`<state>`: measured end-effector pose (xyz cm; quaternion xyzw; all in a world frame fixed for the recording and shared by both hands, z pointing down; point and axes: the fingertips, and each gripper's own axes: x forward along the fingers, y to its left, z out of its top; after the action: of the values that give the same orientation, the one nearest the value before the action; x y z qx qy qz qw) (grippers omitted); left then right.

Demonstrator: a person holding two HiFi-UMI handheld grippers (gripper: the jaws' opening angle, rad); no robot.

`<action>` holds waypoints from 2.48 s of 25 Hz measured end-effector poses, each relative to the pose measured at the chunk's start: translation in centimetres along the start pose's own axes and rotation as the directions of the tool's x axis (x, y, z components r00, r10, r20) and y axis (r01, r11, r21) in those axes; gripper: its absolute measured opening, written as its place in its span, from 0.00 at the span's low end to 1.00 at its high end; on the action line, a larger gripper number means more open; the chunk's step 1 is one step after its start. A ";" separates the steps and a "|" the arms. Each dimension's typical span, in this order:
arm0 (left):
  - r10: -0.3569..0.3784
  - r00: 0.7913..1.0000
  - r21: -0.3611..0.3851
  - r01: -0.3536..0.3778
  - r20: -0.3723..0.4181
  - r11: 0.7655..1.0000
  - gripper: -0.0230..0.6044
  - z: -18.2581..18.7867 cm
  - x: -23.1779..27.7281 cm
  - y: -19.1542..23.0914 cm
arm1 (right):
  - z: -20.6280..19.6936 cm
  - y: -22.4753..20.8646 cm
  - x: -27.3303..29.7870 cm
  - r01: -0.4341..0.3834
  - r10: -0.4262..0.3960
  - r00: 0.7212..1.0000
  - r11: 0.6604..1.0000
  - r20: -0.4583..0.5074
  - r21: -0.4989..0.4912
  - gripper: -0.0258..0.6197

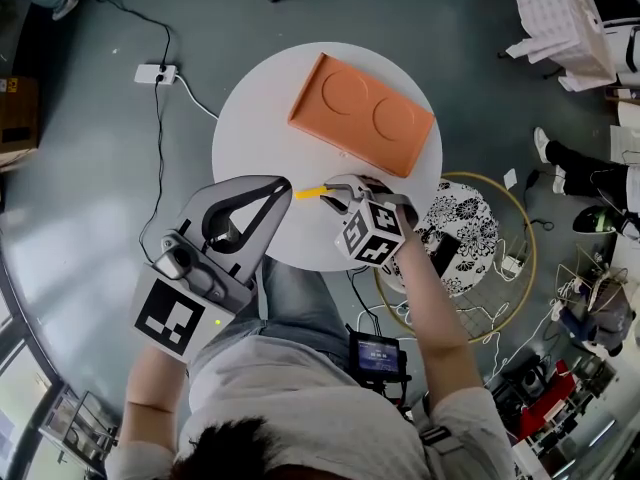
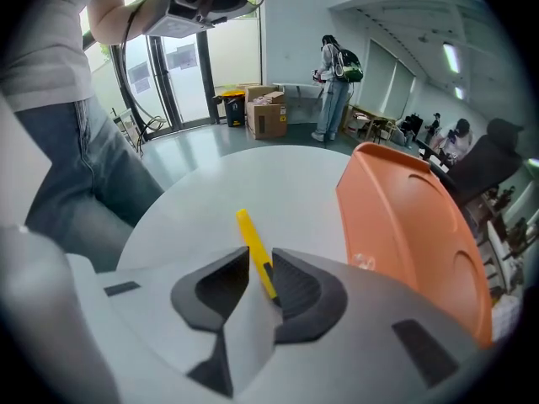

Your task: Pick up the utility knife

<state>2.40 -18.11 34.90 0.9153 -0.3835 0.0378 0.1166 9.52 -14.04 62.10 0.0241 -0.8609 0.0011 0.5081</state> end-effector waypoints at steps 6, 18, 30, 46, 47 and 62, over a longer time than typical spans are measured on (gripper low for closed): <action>0.001 1.000 -0.001 -0.001 -0.003 1.000 0.05 0.0 -0.1 0.4 | -0.4 -0.1 1.1 -0.045 0.040 0.997 0.997 -0.065 -0.066 0.18; -0.014 1.000 -0.010 0.014 0.011 1.000 0.05 -0.3 -1.7 0.9 | 0.1 0.0 1.3 0.037 -0.030 0.998 0.992 -0.055 0.119 0.14; -0.080 0.997 0.020 0.080 -0.003 0.997 0.05 -0.3 -4.2 0.9 | 5.0 -0.7 -2.4 0.181 -0.234 0.967 0.909 0.100 0.375 0.14; -0.290 0.957 0.109 0.287 0.012 0.952 0.05 2.5 -6.9 -2.7 | 13.2 1.6 -15.7 0.319 -0.648 0.704 0.655 0.292 0.685 0.14; -0.306 0.952 0.114 0.303 0.014 0.946 0.05 2.6 -7.1 -3.0 | 13.6 1.9 -16.6 0.327 -0.670 0.682 0.637 0.292 0.698 0.14; -0.485 0.874 0.183 0.471 0.039 0.863 0.05 3.1 -10.5 -9.8 | 17.2 10.7 -26.9 0.419 -0.873 0.387 0.454 0.298 0.786 0.14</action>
<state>1.93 -4.89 28.46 0.9890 -0.1448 0.0015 0.0288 7.00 -2.71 30.50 0.5383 -0.8382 0.0486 0.0731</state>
